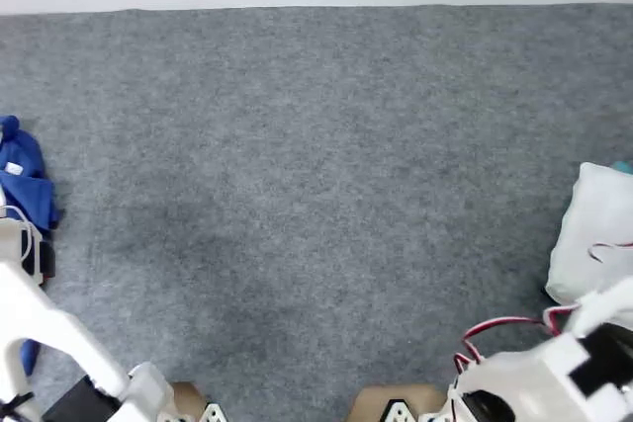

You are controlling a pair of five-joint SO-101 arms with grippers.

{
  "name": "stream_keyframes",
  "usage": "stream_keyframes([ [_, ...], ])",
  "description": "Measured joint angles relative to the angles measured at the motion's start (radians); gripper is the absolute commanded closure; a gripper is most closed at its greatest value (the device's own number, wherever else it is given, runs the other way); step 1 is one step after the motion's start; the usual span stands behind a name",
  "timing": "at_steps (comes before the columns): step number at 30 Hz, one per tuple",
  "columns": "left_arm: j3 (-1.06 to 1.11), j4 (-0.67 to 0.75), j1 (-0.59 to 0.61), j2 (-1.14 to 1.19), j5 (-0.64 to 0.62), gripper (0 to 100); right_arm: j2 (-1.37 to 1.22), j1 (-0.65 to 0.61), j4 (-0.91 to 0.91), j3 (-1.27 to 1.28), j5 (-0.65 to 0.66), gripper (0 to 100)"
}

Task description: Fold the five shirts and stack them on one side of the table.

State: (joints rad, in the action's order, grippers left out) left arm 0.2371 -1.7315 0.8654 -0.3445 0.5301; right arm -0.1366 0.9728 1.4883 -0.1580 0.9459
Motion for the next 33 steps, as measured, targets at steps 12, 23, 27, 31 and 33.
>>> stream_keyframes([
  [12,0.0,0.0,0.0,0.0,0.0,86,-0.186,0.115,-0.066,-0.044,0.032,98.8],
  [23,0.0,0.0,0.0,0.0,0.0,86,-0.04,-0.054,0.052,-0.129,0.002,98.8],
  [27,0.003,0.0,0.0,0.0,0.0,86,-0.037,-0.16,0.084,-0.129,-0.068,98.8],
  [31,0.003,0.0,0.0,0.0,0.0,86,-0.078,-0.249,0.158,-0.129,-0.141,98.8],
  [33,0.003,0.0,0.0,0.0,0.0,86,-0.129,-0.276,0.187,-0.129,-0.172,98.8],
])
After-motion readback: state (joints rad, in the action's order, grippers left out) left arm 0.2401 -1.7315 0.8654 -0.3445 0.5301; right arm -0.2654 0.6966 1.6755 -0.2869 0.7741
